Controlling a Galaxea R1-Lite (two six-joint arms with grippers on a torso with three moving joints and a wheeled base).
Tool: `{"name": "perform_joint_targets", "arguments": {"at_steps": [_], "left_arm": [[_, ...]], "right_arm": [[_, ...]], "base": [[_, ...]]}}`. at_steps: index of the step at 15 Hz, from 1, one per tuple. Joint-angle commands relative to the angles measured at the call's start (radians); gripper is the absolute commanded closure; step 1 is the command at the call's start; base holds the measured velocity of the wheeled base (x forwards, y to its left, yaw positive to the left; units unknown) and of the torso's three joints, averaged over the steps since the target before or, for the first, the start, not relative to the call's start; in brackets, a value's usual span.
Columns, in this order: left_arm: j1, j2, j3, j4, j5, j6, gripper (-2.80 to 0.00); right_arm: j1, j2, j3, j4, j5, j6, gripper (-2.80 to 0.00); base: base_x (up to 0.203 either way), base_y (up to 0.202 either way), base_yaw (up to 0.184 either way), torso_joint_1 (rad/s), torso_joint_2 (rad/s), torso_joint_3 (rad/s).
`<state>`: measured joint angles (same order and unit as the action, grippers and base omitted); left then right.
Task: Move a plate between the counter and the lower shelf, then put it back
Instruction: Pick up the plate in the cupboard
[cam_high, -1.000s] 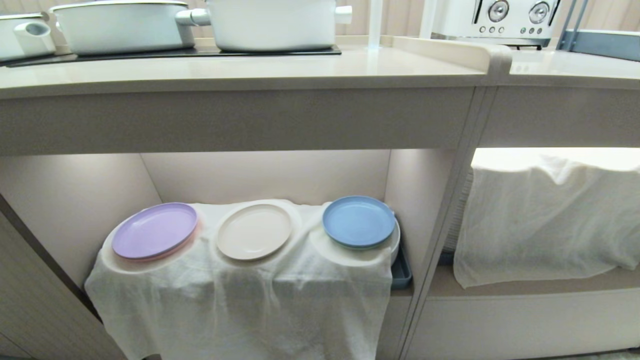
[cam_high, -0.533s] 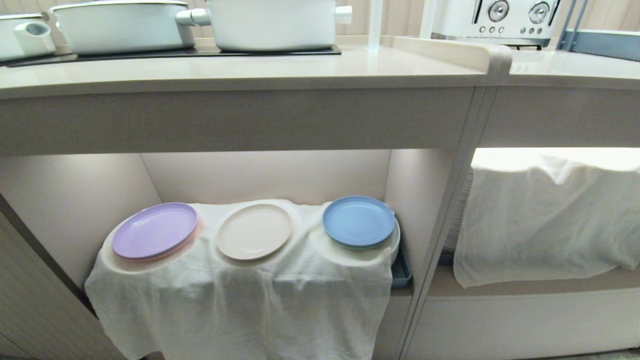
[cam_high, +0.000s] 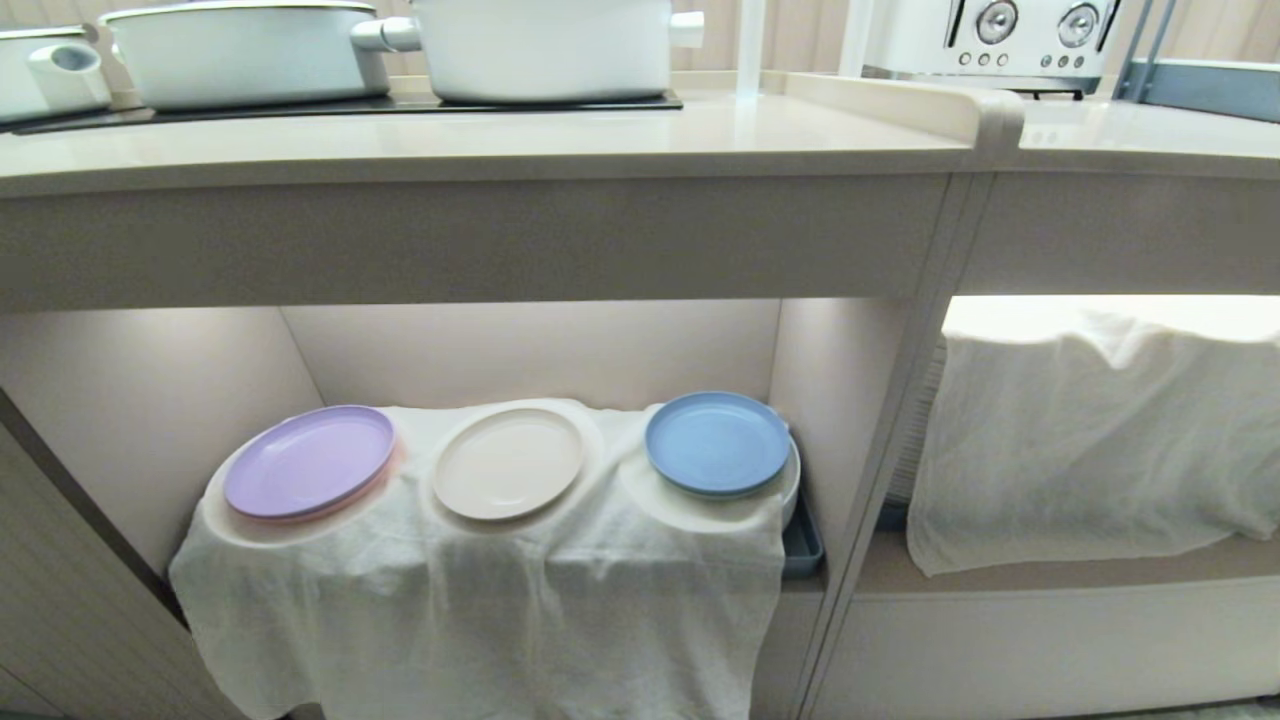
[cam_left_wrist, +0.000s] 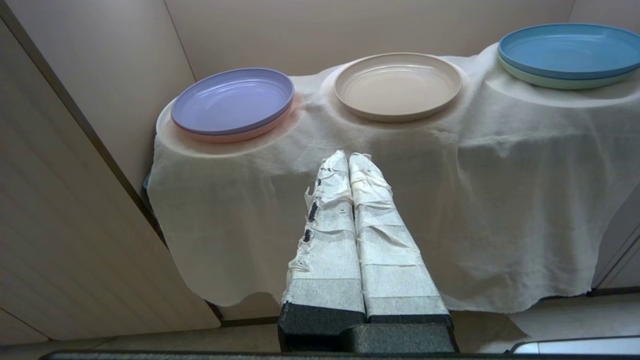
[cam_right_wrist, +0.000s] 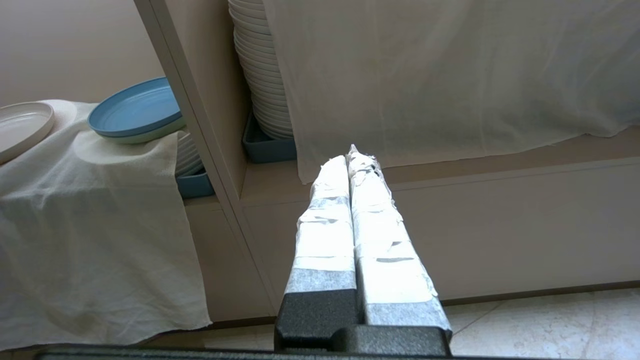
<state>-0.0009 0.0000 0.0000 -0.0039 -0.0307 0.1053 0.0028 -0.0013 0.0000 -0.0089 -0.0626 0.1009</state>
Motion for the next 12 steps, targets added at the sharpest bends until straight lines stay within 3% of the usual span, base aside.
{"name": "perform_joint_targets", "arguments": {"at_steps": [1,10,12], "left_arm": [[0.001,0.0,0.0,-0.001,-0.001,0.001,0.0],[0.001,0.0,-0.018,-0.03,-0.039,0.042,0.0],[0.001,0.0,-0.075,-0.023,-0.087,0.039,0.0]], "right_arm": [[0.0,0.001,0.0,0.0,0.0,0.0,0.0],[0.0,0.001,0.0,0.0,0.0,0.0,0.0],[0.0,0.001,0.0,0.0,0.0,0.0,0.0]], "base": [[0.0,0.0,0.0,0.0,0.0,0.0],[0.0,0.0,0.0,0.0,0.0,0.0],[0.0,0.0,0.0,0.0,0.0,0.0]]}}
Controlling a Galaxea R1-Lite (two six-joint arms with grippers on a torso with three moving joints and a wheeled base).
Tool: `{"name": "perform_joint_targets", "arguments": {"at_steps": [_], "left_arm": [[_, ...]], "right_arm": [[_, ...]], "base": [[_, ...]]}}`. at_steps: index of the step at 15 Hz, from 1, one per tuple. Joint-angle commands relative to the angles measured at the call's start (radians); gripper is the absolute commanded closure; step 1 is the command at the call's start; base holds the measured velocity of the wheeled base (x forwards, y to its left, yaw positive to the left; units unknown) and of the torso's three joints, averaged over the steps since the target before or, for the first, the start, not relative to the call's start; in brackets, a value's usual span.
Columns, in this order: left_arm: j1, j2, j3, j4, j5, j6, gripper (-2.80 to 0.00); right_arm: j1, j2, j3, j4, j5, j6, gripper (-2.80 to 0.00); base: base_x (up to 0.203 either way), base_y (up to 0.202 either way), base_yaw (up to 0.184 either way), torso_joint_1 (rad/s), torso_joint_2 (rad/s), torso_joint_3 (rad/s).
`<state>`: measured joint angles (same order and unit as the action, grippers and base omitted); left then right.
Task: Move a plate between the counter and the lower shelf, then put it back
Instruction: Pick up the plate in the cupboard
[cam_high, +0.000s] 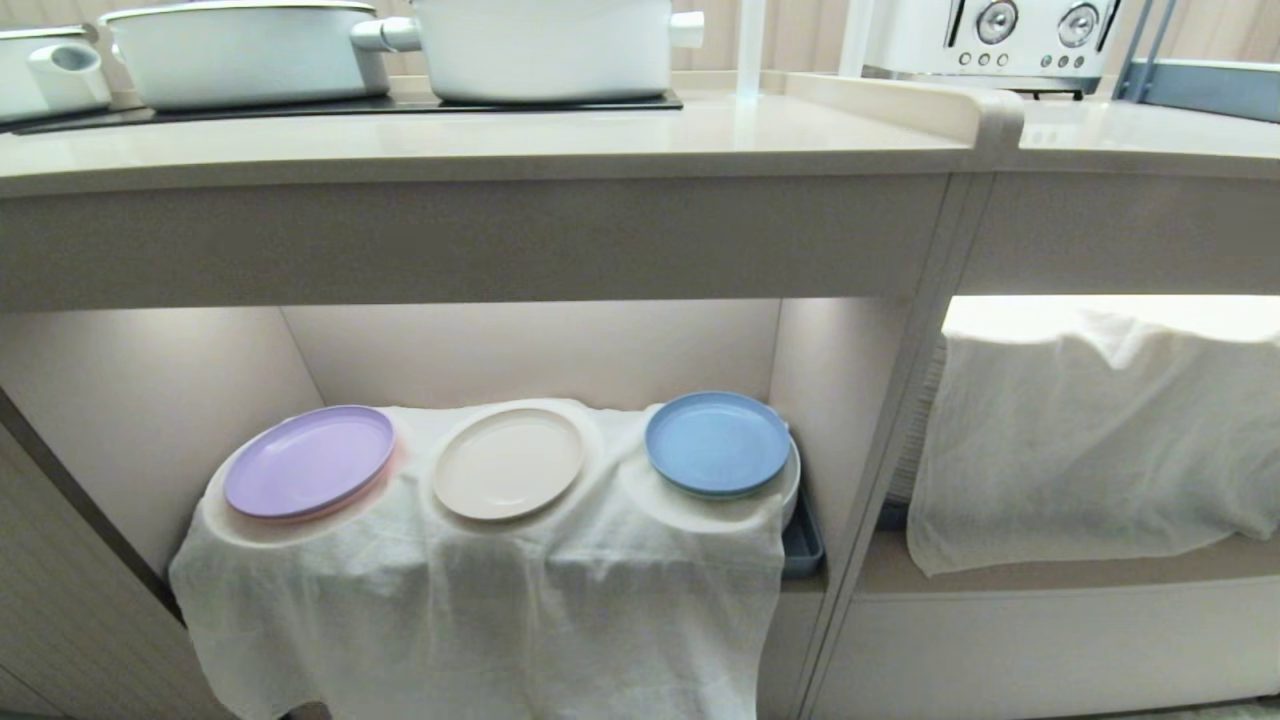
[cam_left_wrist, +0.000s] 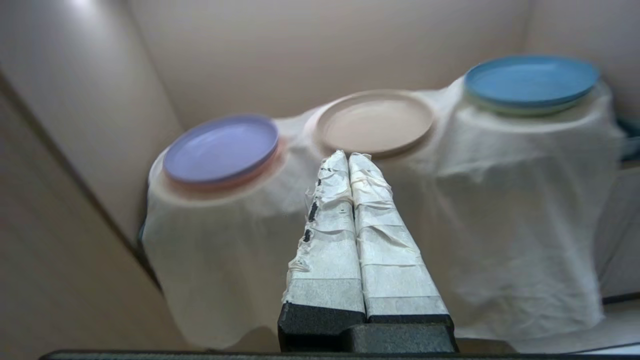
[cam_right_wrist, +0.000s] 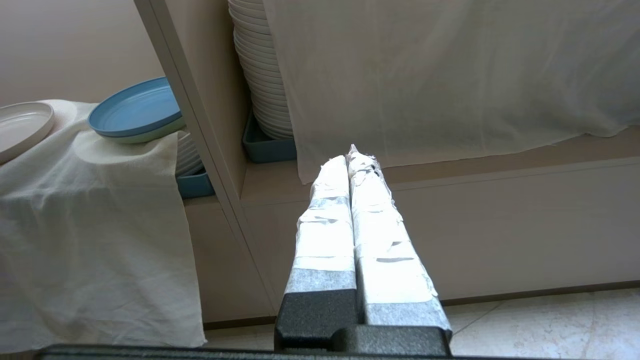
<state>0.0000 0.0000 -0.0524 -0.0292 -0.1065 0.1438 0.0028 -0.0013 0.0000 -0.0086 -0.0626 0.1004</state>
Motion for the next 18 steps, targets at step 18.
{"name": "perform_joint_targets", "arguments": {"at_steps": [18], "left_arm": [[0.008,0.644,-0.284,0.083,-0.019,-0.412,0.0]], "right_arm": [[0.0,0.001,0.0,-0.001,0.0,0.001,0.0]], "base": [[0.0,0.0,0.0,0.0,0.0,0.0]]}}
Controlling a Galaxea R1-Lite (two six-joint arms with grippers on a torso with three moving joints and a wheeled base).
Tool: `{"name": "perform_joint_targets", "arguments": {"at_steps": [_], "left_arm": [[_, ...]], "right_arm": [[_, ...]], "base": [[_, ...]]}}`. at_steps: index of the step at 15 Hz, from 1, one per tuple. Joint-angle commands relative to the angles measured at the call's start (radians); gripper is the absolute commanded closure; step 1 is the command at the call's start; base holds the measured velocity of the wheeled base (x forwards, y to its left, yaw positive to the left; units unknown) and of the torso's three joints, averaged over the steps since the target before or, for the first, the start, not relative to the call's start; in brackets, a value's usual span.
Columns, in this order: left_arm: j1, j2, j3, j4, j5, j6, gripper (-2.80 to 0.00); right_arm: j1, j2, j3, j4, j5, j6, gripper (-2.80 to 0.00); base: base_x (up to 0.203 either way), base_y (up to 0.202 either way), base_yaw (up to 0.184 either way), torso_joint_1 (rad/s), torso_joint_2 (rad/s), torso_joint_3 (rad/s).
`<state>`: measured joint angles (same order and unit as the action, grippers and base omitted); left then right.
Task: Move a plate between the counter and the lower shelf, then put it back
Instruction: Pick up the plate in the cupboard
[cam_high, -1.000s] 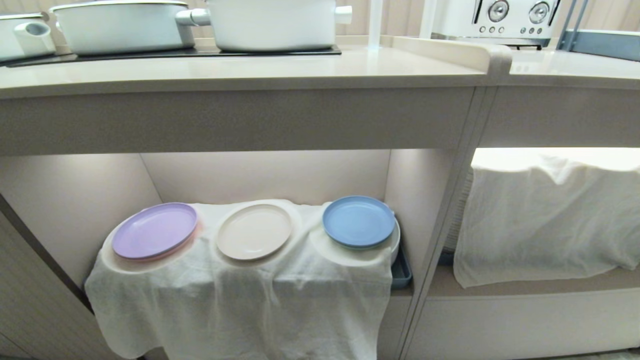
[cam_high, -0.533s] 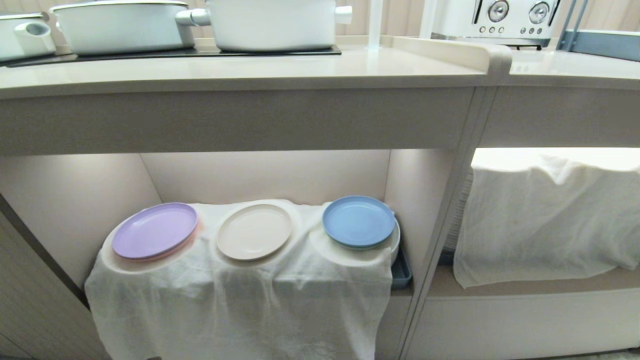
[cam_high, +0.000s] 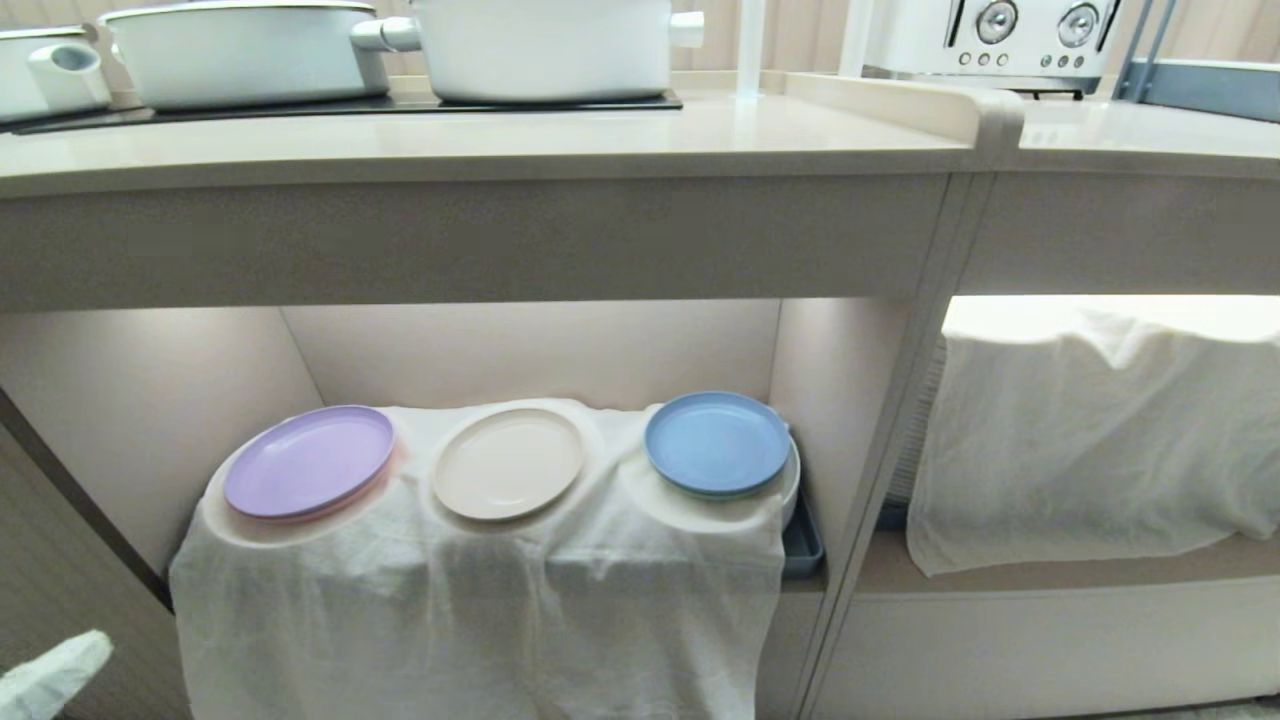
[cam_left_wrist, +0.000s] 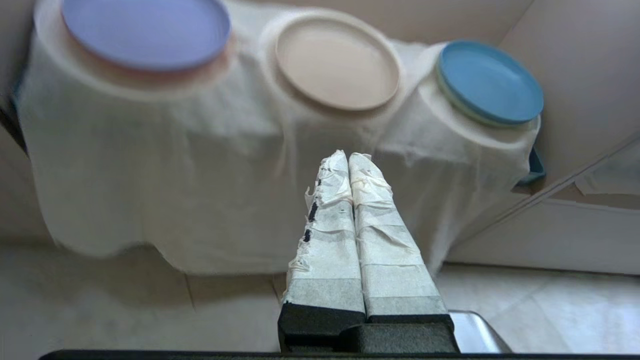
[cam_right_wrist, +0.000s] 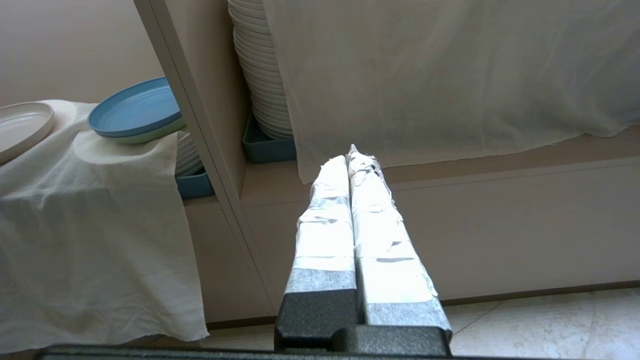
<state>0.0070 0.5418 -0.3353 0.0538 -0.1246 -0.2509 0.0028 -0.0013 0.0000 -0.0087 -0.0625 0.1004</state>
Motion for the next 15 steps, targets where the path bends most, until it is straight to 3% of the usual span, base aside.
{"name": "perform_joint_targets", "arguments": {"at_steps": [1,5,10,15], "left_arm": [[0.001,0.149,0.0,-0.001,0.003,-0.046,0.0],[0.001,0.389,0.015,-0.096,0.012,-0.151,0.0],[-0.007,0.76,-0.001,-0.281,0.079,-0.199,0.0],[-0.11,1.013,-0.114,-0.337,0.175,-0.357,0.0]], "right_arm": [[0.0,0.001,0.0,-0.001,0.0,0.001,0.0],[0.0,0.001,0.0,-0.001,0.0,0.001,0.0],[0.0,0.001,0.0,-0.001,0.0,0.001,0.0],[0.0,0.001,0.0,-0.001,0.0,0.001,0.0]], "base": [[0.0,0.0,0.0,0.0,0.0,0.0],[0.0,0.0,0.0,0.0,0.0,0.0],[0.0,0.0,0.0,0.0,0.0,0.0],[0.0,0.0,0.0,0.0,0.0,0.0]]}}
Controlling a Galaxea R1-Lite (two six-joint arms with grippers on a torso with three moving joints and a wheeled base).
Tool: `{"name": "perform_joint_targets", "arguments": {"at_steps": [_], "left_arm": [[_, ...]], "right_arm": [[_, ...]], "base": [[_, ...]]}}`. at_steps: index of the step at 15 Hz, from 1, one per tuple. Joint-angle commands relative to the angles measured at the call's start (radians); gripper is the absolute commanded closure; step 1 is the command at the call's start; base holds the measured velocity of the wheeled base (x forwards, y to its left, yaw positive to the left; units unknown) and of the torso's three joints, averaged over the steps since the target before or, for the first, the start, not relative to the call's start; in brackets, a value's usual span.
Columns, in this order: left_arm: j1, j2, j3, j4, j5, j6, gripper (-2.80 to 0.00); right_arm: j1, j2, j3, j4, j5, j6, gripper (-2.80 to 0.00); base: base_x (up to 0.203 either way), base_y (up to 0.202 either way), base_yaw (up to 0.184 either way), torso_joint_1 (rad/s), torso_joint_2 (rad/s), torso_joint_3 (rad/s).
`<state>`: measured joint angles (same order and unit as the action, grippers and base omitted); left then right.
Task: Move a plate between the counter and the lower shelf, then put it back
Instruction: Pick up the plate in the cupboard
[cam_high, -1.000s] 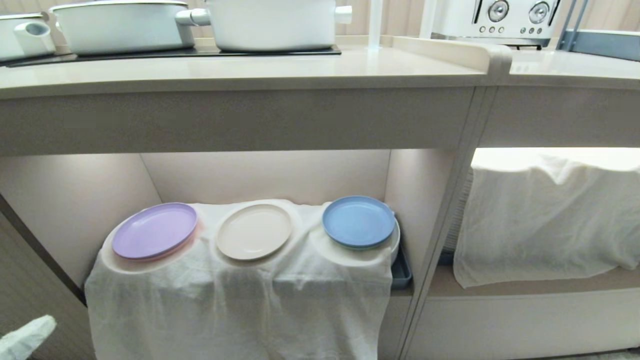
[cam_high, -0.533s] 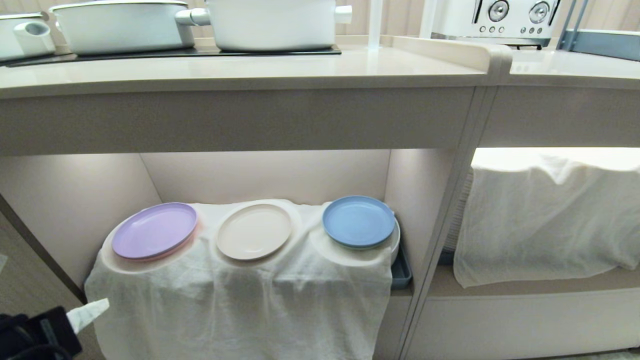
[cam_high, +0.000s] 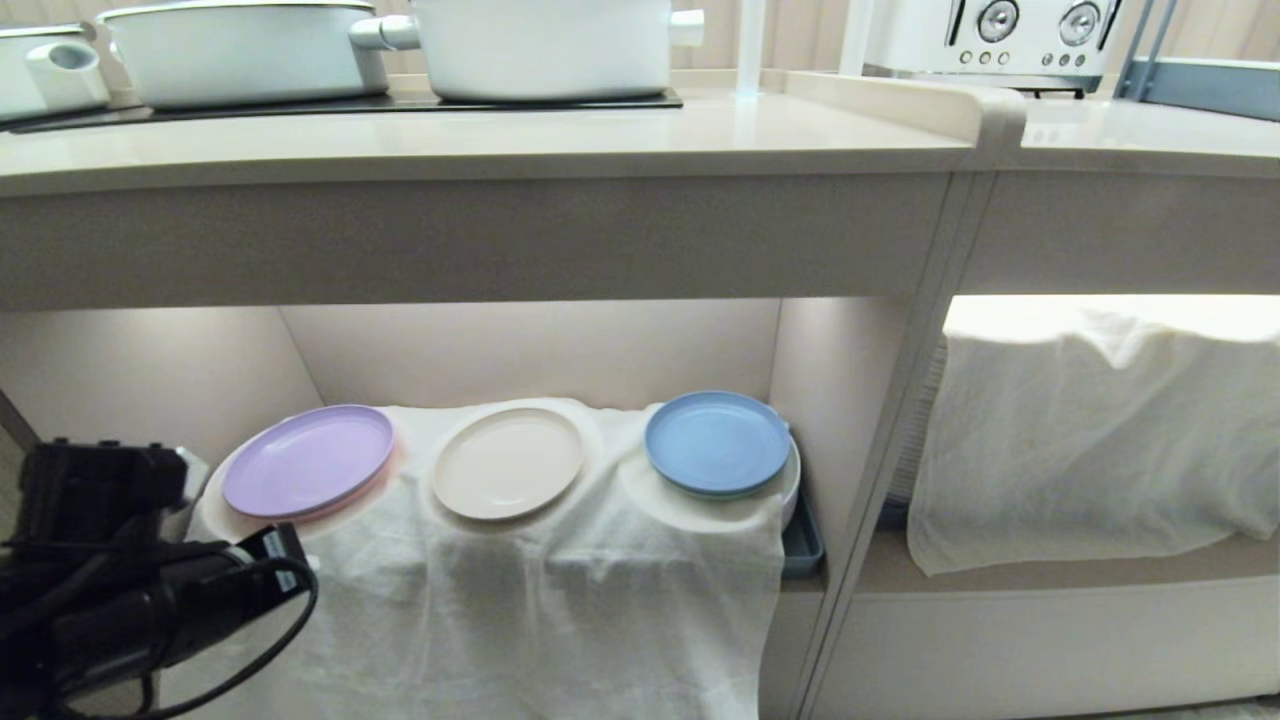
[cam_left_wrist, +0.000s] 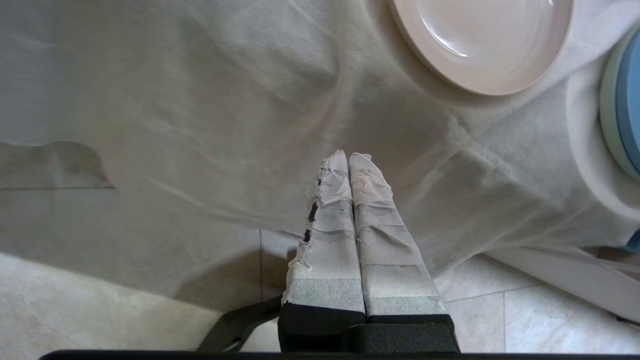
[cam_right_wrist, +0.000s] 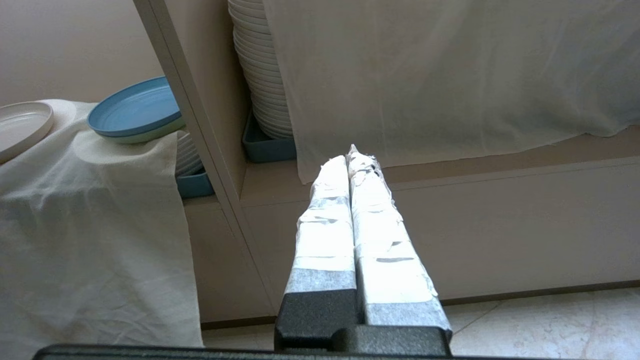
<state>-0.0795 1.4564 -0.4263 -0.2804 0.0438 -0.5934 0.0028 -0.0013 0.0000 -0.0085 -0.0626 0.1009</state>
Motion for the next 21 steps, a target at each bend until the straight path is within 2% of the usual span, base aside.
{"name": "perform_joint_targets", "arguments": {"at_steps": [1,4,15,18,19,20,21], "left_arm": [[-0.046,0.129,-0.052,-0.004,0.02,-0.04,0.0],[-0.068,0.196,-0.096,-0.021,0.026,-0.079,0.0],[-0.074,0.416,-0.104,-0.285,0.017,-0.1,0.0],[-0.074,0.442,-0.114,-0.307,0.014,-0.107,0.0],[-0.074,0.45,-0.12,-0.307,0.013,-0.108,-0.61],[-0.075,0.451,-0.126,-0.306,0.012,-0.108,-2.8],[-0.082,0.453,-0.138,-0.306,0.011,-0.113,-2.8]], "right_arm": [[0.0,0.001,0.0,-0.001,0.0,0.0,0.0],[0.0,0.001,0.0,-0.001,0.0,0.0,0.0],[0.0,0.001,0.0,-0.001,0.0,0.0,0.0],[0.0,0.001,0.0,-0.001,0.0,0.0,0.0],[0.0,0.001,0.0,-0.001,0.0,0.0,0.0],[0.0,0.001,0.0,-0.001,0.0,0.0,0.0],[0.0,0.001,0.0,-0.001,0.0,0.0,0.0]], "base": [[0.0,0.0,0.0,0.0,0.0,0.0],[0.0,0.0,0.0,0.0,0.0,0.0],[0.0,0.0,0.0,0.0,0.0,0.0],[0.0,0.0,0.0,0.0,0.0,0.0],[0.0,0.0,0.0,0.0,0.0,0.0],[0.0,0.0,0.0,0.0,0.0,0.0],[0.0,0.0,0.0,0.0,0.0,0.0]]}}
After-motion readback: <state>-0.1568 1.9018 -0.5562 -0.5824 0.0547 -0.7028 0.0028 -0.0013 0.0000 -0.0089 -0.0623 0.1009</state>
